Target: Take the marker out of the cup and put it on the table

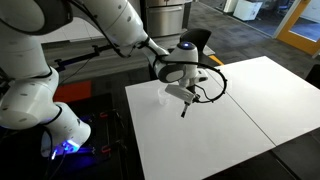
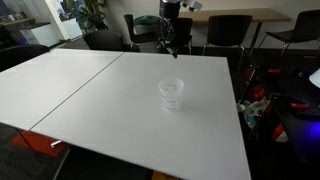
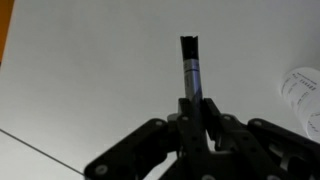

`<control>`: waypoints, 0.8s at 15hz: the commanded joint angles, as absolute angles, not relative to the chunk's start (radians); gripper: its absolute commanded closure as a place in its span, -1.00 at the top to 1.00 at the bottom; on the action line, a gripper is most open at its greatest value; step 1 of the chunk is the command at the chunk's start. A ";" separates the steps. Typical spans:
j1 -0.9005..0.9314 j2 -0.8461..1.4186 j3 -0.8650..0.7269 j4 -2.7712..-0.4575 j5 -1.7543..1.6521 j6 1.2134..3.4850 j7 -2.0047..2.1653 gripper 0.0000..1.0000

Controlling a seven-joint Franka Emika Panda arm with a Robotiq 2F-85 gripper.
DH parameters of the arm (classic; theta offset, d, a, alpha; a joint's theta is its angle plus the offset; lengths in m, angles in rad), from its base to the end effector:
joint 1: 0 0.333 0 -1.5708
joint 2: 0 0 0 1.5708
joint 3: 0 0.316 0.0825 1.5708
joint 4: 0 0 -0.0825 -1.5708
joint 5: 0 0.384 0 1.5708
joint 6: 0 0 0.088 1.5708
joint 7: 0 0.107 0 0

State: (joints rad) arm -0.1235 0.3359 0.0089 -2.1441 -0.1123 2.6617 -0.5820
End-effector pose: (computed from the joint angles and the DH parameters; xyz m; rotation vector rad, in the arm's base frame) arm 0.5853 -0.0642 0.2624 2.8986 0.8359 0.2283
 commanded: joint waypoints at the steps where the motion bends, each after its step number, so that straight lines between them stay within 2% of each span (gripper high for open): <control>1: -0.132 0.437 0.031 -2.012 -0.093 2.565 -0.572 -0.91; 12: -0.156 0.620 0.057 -1.757 -0.067 2.383 -0.588 -0.91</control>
